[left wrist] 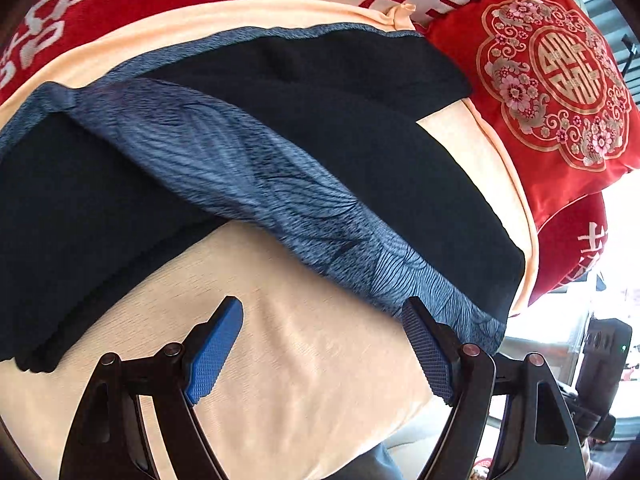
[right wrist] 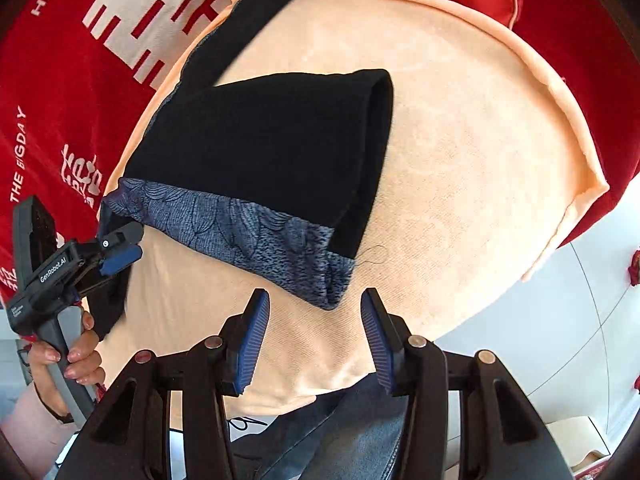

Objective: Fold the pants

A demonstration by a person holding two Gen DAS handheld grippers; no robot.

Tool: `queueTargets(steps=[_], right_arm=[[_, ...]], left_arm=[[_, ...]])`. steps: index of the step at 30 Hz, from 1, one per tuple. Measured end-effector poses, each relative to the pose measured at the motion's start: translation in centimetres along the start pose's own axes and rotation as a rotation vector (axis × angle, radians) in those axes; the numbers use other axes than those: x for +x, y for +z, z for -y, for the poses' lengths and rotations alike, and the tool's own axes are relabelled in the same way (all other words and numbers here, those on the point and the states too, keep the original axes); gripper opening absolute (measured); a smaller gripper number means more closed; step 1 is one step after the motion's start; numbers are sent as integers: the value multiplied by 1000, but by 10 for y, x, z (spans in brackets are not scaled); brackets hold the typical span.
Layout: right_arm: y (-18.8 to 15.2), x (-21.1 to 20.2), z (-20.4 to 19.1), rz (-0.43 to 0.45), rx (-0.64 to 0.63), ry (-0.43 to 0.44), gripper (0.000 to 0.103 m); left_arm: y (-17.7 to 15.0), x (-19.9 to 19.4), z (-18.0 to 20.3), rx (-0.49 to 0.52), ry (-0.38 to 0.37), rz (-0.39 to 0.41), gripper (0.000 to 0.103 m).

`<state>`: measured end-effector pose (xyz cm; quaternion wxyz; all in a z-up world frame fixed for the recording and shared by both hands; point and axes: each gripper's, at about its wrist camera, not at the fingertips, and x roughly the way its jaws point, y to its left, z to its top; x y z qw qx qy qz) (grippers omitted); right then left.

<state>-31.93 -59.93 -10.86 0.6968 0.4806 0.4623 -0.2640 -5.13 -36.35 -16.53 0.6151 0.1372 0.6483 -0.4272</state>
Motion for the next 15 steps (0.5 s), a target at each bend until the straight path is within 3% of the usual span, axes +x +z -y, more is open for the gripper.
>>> queueTargets(steps=[7,12,13,14,15], right_arm=[[20,4,1,-19,-56,194,52],[28,30,0,-106,-45,223,50],[30,33,-1,-127,-38,224,35],[32,36,-3,-151,-38,223,8],[34,35,-6,-159,-42,216,3]], left_arm=[[19,14,27,1,-18,-8,82],[22,23,36,-22,-5,-11,82],[22,22,36,-30,-3,-8,82],[23,22,36,-39,-3,-5,82],[23,22,36,-47,-4,-3,82]])
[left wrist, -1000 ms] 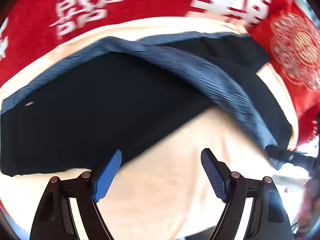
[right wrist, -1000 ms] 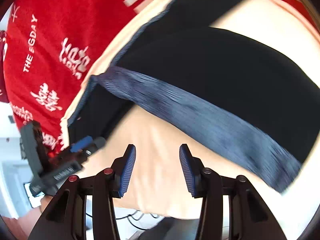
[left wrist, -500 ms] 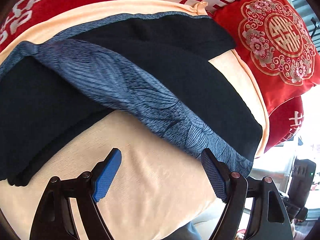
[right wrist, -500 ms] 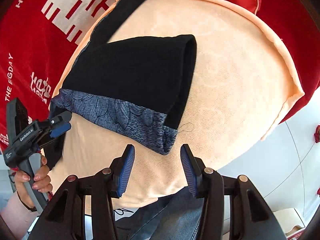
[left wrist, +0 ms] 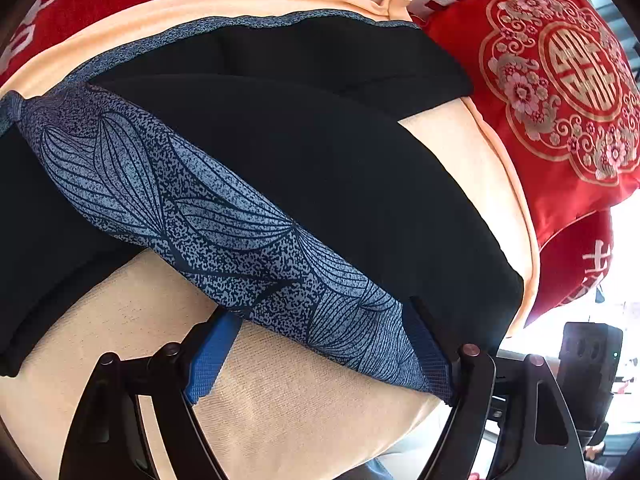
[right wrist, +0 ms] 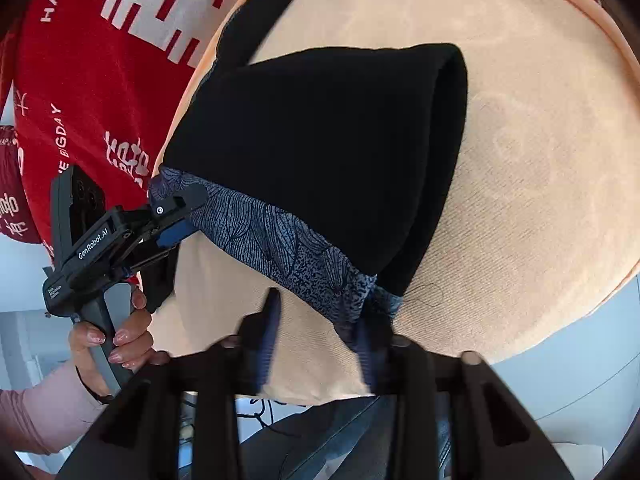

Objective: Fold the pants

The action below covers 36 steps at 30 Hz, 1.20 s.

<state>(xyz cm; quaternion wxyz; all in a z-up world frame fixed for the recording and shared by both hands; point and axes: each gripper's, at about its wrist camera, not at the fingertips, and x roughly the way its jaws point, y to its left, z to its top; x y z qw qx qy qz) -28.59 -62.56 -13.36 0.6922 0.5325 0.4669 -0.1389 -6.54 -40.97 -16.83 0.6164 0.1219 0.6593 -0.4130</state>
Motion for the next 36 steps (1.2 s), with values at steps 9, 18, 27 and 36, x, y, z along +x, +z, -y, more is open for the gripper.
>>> queueTargets(steps=[9,18,27,36], right_arm=[[59,-60,-66,48,-161,115,3],[213,-89,-124,110,-308,109,3],[339,-35,-160,92,-447,-228,10],[313,-45,-165,157,-505,-245,76]], left_arm=[[32,-36,9,-65,-83,39,31],[119,-62,35,-51,-60,173,31],[183,-67,16,-77,190,287,62],[138,-40,-38,-147,412,163,73]])
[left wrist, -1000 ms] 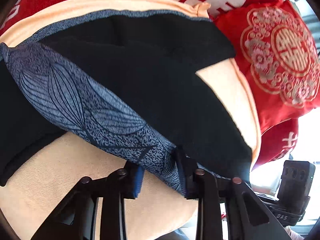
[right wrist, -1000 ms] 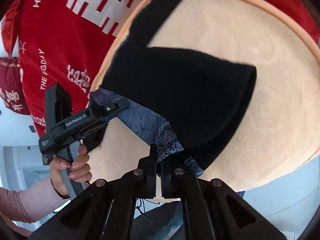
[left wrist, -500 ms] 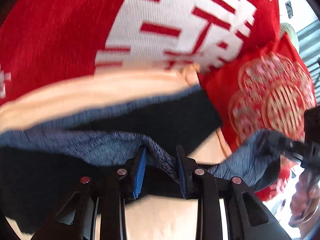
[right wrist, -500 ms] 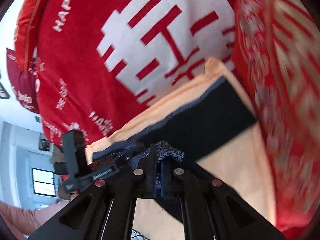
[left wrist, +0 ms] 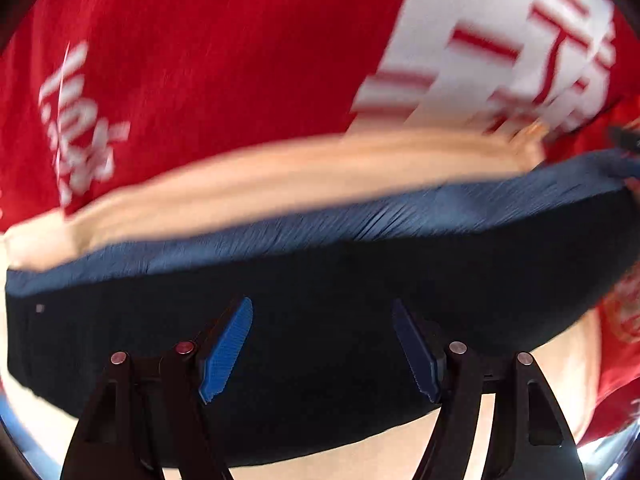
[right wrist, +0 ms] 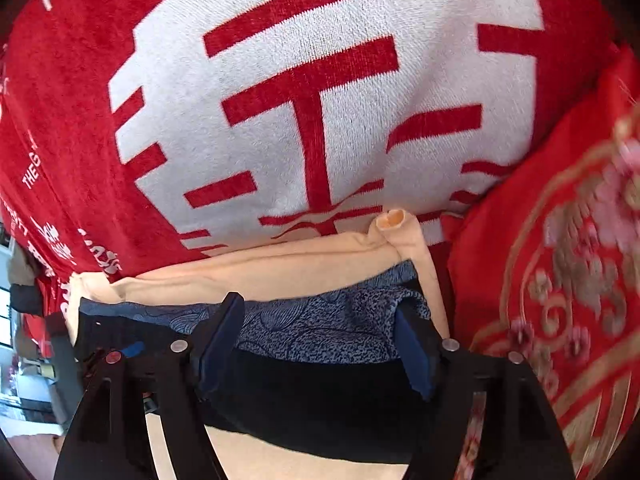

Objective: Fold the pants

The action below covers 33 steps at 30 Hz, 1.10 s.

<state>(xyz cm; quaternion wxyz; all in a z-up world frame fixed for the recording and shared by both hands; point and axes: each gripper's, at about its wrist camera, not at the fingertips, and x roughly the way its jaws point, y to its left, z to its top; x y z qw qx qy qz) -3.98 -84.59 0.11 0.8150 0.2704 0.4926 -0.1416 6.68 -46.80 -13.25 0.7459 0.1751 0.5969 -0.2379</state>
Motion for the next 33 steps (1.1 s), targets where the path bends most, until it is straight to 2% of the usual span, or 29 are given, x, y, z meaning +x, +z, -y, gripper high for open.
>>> queueTargets(steps=[2,4,6,8,13,18,20,21,22,23,24,25,27,29,30,31,32,33], right_arm=[[-29,-7,10,11,58,18,76],[-56,-5,21,-19,107,0,76],[-74,-2,32,-44,146,-18,76],[-77,-4,37,-40,164,-18,76],[-52,-18,44,12,200,-25,76],[-84,2,47,-85,253,-76,76],[-102,18,55,-124,307,-99,67],[-106,26,62,-123,347,-93,65],[-107,32,67,-116,375,-94,59],[-104,37,73,-102,394,-106,32],[-97,39,72,-93,377,-123,16],[-90,33,66,-64,351,-118,12],[-76,4,42,57,213,-104,12],[-72,-10,27,83,110,-141,14],[-73,-9,28,55,101,-163,19],[-76,-4,34,-16,121,-204,32],[-81,-2,43,-72,166,-222,35],[-87,-9,51,-70,218,-175,35]], left_arm=[[-11,18,-9,-13,35,-48,73],[-18,31,-16,-30,33,-80,76],[-20,31,-19,-30,39,-50,79],[-18,32,-20,-17,46,-53,79],[-5,33,-18,-5,56,-73,79],[9,21,-6,11,21,-36,79],[14,21,6,42,11,-16,79],[17,24,11,56,11,-14,79],[17,28,17,68,13,-20,79],[17,35,21,74,14,-31,79],[16,39,23,75,12,-38,79],[16,42,29,75,18,-37,80],[7,43,28,72,23,-25,80],[5,42,26,79,20,-30,80],[4,41,23,86,21,-31,80],[3,40,19,94,26,-32,82],[3,42,22,104,42,-32,85],[3,44,30,108,54,-32,87]])
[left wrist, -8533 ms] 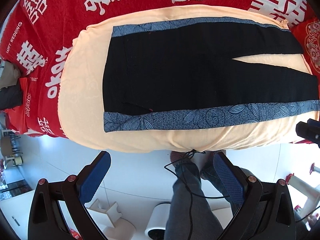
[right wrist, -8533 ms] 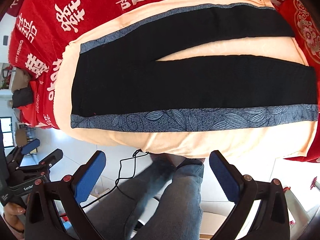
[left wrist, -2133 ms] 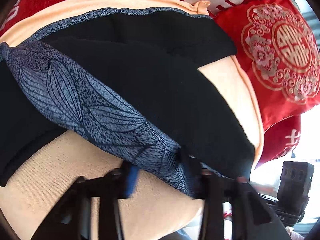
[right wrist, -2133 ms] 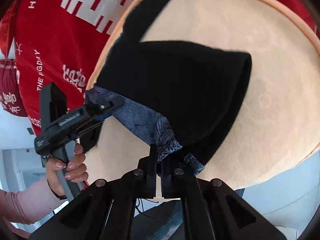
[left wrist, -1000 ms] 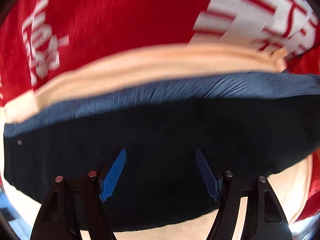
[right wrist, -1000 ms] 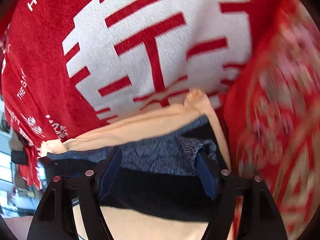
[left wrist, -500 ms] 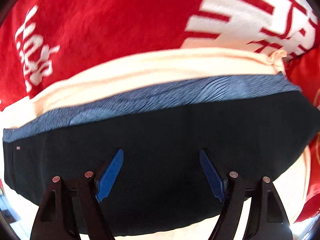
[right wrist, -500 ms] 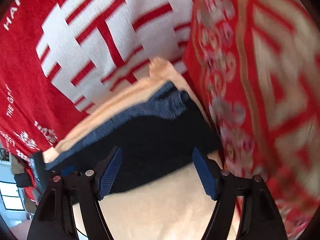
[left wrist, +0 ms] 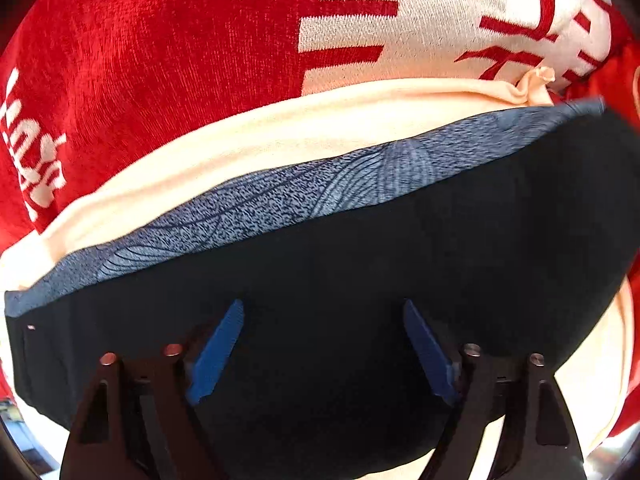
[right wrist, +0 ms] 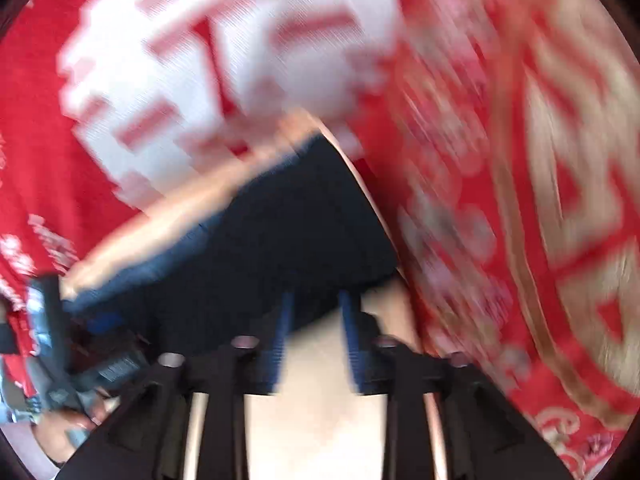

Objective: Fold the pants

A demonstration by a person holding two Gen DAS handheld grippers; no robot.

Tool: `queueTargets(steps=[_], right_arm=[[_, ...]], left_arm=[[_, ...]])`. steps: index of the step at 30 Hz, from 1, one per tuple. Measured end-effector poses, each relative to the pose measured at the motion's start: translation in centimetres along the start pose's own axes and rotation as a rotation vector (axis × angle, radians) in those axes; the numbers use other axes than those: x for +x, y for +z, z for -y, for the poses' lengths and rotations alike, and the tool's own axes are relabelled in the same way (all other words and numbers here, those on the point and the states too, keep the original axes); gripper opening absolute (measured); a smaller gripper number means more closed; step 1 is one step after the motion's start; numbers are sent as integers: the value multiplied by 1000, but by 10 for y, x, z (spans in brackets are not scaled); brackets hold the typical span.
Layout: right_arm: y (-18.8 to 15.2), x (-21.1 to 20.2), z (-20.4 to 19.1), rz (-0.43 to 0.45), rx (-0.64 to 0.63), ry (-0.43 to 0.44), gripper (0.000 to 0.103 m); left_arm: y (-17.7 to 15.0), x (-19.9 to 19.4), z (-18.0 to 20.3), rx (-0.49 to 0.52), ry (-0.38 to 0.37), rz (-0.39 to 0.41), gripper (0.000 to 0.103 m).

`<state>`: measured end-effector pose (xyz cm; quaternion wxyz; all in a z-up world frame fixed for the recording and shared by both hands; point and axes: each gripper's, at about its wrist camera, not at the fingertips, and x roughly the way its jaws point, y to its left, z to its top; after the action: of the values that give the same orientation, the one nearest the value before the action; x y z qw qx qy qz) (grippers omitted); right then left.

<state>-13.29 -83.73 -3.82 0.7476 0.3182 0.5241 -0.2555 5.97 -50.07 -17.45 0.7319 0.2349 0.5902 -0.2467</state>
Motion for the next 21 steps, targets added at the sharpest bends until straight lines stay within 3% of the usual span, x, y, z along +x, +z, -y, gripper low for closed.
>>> queueTargets(steps=[5,8,10,12,13,14,16,18,21], right_arm=[[13,-19,-9,76,-38,137,35],[45,8,-31,57,-97,184,35],[63,46,-50,-15,-147,193,35],[72,76,-54,-75,-161,131,35],[79,93,-52,-84,-174,43,35],[84,97,-47,-54,-176,-40,30],[90,79,-39,25,-108,-59,31],[79,50,-34,81,-67,-1,34],[34,20,-23,47,-2,162,38]], left_arm=[[-3,2,3,-22,-3,19,87],[-12,1,7,-30,4,33,87],[-18,0,11,-39,3,28,87],[-20,0,6,-45,0,25,88],[-22,2,3,-46,-1,25,88],[-23,3,2,-49,0,26,90],[-23,4,-3,-59,-6,25,91],[-25,4,-6,-70,-15,27,92],[-31,6,-7,-71,-6,40,95]])
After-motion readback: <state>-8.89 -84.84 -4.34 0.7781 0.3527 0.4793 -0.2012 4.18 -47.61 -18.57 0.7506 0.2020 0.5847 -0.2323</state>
